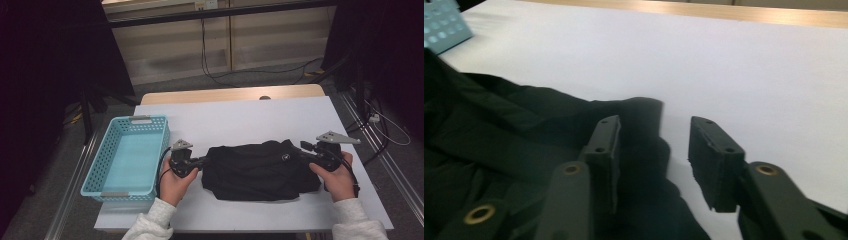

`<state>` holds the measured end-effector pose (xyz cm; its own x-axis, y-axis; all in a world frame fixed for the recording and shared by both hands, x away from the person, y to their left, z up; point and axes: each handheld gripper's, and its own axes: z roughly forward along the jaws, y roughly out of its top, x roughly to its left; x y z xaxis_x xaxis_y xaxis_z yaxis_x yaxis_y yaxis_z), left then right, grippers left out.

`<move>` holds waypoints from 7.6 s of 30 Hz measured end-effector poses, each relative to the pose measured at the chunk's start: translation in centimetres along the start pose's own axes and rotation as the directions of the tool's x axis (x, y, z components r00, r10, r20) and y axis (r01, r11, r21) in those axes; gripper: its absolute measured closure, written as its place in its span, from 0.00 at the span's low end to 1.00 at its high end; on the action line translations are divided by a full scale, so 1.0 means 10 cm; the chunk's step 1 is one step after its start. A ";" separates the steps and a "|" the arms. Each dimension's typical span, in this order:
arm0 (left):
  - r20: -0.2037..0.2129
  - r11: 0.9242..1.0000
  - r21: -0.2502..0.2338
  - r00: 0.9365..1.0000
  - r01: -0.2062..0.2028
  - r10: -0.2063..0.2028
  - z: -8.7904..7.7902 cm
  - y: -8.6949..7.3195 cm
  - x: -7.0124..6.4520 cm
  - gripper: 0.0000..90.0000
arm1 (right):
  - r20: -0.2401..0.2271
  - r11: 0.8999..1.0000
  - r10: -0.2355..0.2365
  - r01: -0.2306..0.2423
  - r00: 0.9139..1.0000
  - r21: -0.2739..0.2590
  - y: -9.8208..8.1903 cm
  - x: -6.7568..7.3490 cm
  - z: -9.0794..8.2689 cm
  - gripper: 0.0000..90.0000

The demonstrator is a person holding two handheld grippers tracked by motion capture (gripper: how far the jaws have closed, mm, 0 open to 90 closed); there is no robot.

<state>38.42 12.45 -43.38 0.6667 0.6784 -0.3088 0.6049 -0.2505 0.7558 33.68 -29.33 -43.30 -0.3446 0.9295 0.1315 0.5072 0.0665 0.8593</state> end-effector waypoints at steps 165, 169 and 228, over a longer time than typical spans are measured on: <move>-0.060 0.990 0.019 0.988 -0.140 0.141 0.38 0.23 -0.06 0.24 | 0.069 0.992 -0.109 0.104 0.992 0.065 -0.18 0.31 0.02 0.26; -0.035 0.988 0.021 0.988 -0.152 0.152 0.38 0.15 -0.08 0.23 | 0.067 0.993 -0.099 0.095 0.993 0.065 -0.20 0.30 -0.03 0.24; -0.007 0.983 0.056 0.985 -0.173 0.174 0.43 0.07 -0.07 0.24 | 0.035 0.988 -0.091 0.085 0.995 0.132 -0.21 0.16 0.05 0.90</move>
<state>40.23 8.85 -45.13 0.7586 0.6294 -0.1685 0.5037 -0.4025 0.7643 32.47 -27.81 -45.11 -0.3615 0.9317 0.0356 0.5754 0.1928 0.7948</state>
